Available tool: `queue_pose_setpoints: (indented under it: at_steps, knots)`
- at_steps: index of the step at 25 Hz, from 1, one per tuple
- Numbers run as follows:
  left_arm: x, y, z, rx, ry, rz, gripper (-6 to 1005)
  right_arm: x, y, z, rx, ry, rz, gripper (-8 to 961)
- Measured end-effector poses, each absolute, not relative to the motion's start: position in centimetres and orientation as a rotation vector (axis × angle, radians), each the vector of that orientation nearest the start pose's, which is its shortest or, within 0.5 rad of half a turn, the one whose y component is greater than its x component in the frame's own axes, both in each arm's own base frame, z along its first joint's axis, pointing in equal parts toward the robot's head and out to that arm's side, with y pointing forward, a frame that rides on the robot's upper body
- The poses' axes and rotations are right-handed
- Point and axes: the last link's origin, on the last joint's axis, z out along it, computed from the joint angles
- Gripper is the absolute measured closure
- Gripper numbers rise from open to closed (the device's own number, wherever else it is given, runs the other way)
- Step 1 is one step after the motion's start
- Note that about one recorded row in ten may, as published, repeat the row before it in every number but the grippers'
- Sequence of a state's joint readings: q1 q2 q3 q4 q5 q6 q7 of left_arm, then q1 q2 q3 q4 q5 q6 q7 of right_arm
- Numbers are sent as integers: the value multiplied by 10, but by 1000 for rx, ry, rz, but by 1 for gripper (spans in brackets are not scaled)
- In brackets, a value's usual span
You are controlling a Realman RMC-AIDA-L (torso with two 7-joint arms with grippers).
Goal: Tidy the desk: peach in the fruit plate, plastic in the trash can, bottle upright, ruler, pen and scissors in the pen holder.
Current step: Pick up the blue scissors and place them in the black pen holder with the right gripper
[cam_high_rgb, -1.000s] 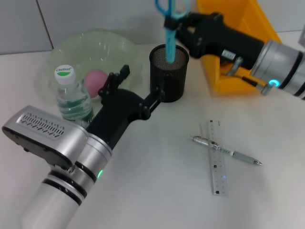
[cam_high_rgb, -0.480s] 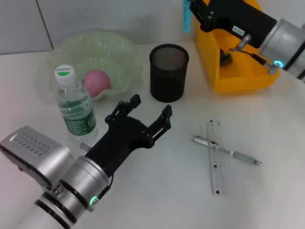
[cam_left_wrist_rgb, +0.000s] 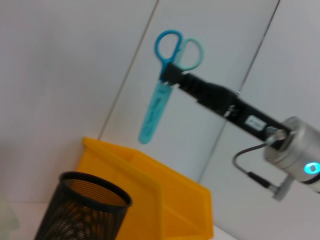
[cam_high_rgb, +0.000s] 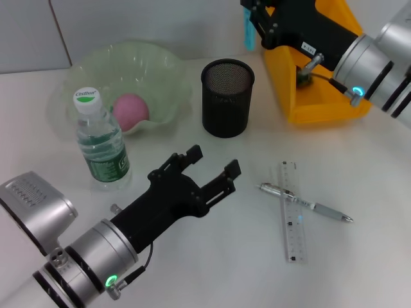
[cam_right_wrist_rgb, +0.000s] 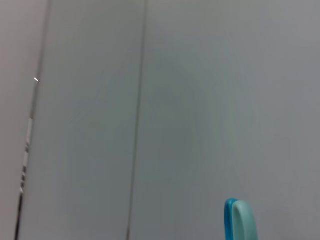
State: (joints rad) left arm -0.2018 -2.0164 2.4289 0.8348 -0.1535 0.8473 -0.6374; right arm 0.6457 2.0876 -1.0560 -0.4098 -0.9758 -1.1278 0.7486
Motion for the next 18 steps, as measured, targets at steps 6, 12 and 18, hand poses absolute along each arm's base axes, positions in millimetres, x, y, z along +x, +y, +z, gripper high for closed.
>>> queue_pose_setpoints:
  at_steps: [6, 12, 18]
  knots:
    - [-212, 254, -108, -2378, -809, -1081, 161, 214, 409, -7, -2095, 304, 941, 858]
    - [-230, 252, -93, -2403, -779, -1036, 161, 218, 410, -8, -2095, 323, 921, 857]
    - [-249, 247, -76, -2409, -726, -989, 162, 219, 409, -9, -2100, 338, 915, 858]
